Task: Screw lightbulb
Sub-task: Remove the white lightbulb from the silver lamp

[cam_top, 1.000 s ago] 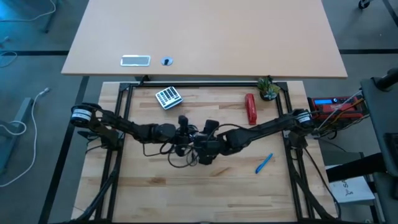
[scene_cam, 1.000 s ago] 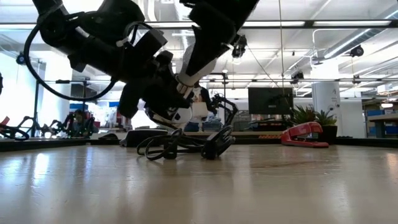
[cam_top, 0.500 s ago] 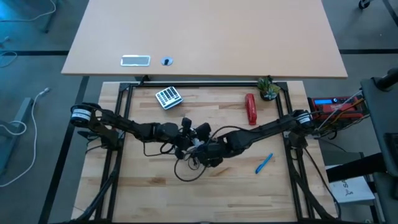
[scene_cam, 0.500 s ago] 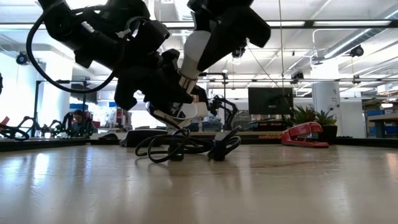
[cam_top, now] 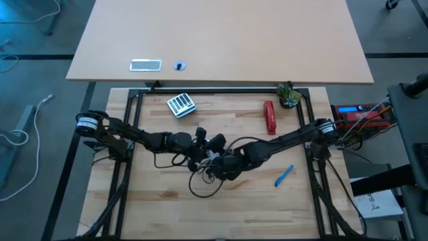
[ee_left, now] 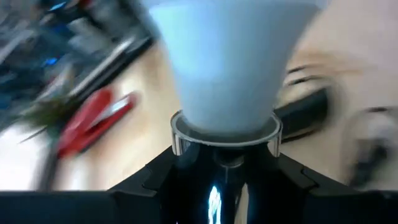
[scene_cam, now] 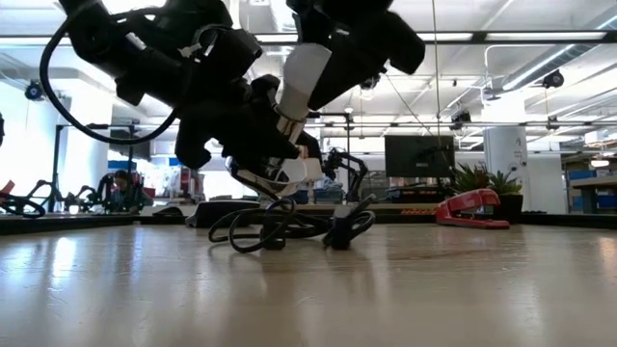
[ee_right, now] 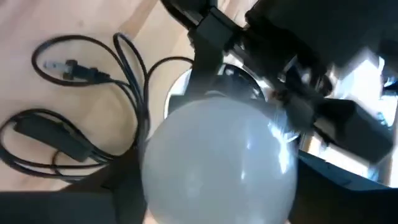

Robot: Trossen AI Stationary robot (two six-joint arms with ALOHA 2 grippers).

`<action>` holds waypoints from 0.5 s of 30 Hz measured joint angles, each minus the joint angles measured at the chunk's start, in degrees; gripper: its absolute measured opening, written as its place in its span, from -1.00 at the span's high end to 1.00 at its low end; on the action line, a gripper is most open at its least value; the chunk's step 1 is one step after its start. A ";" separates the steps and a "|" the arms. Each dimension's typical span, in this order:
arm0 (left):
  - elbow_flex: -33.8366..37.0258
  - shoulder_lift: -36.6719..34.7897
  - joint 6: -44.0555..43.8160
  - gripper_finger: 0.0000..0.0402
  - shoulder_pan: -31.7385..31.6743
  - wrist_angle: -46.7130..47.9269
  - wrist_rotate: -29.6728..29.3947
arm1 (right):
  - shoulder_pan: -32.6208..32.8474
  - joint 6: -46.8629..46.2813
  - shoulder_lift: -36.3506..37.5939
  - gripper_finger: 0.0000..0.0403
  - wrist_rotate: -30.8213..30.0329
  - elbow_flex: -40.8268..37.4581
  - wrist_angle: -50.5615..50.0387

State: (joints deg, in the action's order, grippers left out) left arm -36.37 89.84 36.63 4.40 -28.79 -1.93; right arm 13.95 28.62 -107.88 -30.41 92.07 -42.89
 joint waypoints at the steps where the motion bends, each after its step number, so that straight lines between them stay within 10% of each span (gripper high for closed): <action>1: 0.13 -0.02 0.78 0.20 0.14 0.46 2.02 | 0.08 -1.36 0.12 -0.53 -1.72 -0.11 -1.69; 11: 0.23 0.05 -1.83 0.20 -0.33 -0.32 0.02 | 1.12 -17.89 0.92 -0.77 -5.45 -0.07 -6.36; 15: 0.23 0.05 -2.69 0.20 -0.64 -0.28 -9.10 | 1.50 -28.73 1.35 -0.77 -5.09 -0.07 -11.96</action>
State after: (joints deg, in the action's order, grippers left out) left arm -36.14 89.89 33.94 3.76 -29.07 -11.04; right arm 15.45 -0.10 -106.53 -35.50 92.01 -54.85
